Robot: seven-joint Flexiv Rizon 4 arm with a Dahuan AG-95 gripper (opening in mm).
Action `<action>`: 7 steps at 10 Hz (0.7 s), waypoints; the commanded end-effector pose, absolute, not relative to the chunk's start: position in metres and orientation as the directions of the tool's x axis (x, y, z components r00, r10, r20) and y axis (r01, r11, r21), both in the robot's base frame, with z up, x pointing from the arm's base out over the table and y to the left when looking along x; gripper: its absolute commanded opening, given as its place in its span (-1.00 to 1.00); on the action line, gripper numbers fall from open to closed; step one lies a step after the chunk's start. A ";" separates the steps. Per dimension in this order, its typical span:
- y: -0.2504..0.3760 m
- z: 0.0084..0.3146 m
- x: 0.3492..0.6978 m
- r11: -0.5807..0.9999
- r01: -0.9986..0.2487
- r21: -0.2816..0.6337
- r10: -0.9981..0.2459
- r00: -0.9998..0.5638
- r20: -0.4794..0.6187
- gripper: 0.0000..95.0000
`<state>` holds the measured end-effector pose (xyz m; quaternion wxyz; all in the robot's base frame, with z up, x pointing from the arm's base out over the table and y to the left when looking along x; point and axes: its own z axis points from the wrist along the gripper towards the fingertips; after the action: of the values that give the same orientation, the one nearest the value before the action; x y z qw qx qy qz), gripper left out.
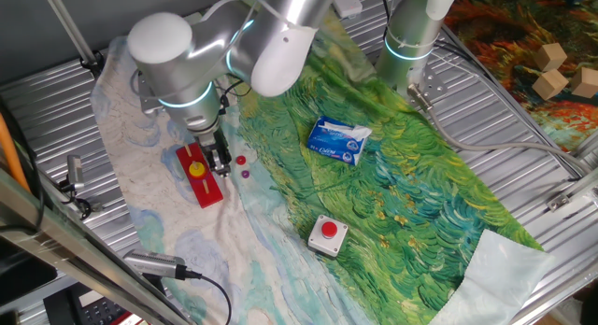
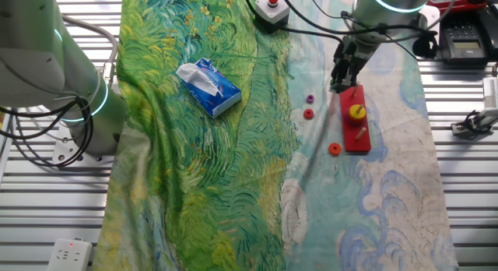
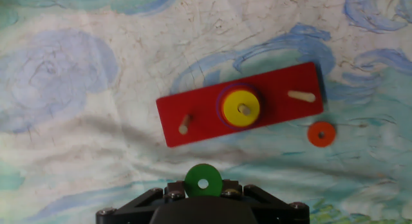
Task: Take out one Hanoi block and throw it aside
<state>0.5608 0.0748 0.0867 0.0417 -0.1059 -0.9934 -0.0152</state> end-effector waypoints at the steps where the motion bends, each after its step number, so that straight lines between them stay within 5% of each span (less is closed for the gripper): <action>1: 0.075 0.085 0.563 0.978 0.208 0.023 0.205 -0.975 0.089 -1.00; 7: 0.075 0.085 0.563 0.976 0.216 0.009 0.215 -0.973 0.078 -1.00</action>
<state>0.5620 0.0753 0.0857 0.0372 -0.1115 -0.9930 -0.0088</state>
